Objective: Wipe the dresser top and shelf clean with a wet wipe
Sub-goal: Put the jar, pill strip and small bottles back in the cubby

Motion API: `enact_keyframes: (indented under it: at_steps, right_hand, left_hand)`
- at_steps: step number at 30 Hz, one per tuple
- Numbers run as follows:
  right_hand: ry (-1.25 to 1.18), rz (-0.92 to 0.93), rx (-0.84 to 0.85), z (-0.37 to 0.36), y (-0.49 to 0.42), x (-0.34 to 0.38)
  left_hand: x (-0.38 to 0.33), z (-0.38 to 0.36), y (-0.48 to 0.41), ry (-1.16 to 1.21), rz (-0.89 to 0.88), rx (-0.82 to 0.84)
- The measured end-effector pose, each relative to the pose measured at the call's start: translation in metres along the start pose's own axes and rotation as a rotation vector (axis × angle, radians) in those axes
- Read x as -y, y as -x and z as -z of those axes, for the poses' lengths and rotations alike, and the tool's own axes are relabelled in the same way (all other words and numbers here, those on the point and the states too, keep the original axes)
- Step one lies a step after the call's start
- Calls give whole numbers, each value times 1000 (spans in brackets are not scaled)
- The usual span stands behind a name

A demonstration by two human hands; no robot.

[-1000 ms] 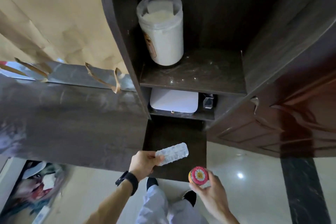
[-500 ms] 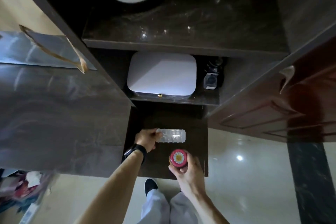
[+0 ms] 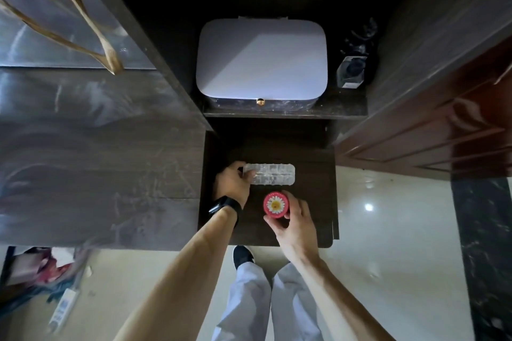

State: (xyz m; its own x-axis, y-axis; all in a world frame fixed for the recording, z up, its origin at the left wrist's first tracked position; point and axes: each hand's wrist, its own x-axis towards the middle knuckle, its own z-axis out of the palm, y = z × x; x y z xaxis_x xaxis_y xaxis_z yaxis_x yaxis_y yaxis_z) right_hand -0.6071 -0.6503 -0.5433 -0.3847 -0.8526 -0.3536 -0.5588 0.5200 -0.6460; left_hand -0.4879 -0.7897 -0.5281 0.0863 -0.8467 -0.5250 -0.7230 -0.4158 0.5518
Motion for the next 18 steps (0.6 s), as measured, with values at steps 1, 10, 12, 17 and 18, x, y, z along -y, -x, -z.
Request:
enact_keyframes:
  at_steps: [1,10,12,17,18]
  right_hand:
    - [1,2,-3,-1,0,-1]
    - [-7,-8,25,-1,-1,0]
    - [-12,-13,42,1,-1,0]
    - [-20,-88,126,6,-1,0]
    - [-23,-141,159,12,2,3]
  left_hand:
    - [-1,0,0,-10,2,-3]
    - [1,-2,-3,-19,-45,3]
    - [2,-3,-3,-3,-39,8]
    - [-5,3,5,53,35,43]
    - [-7,7,13,82,64,40]
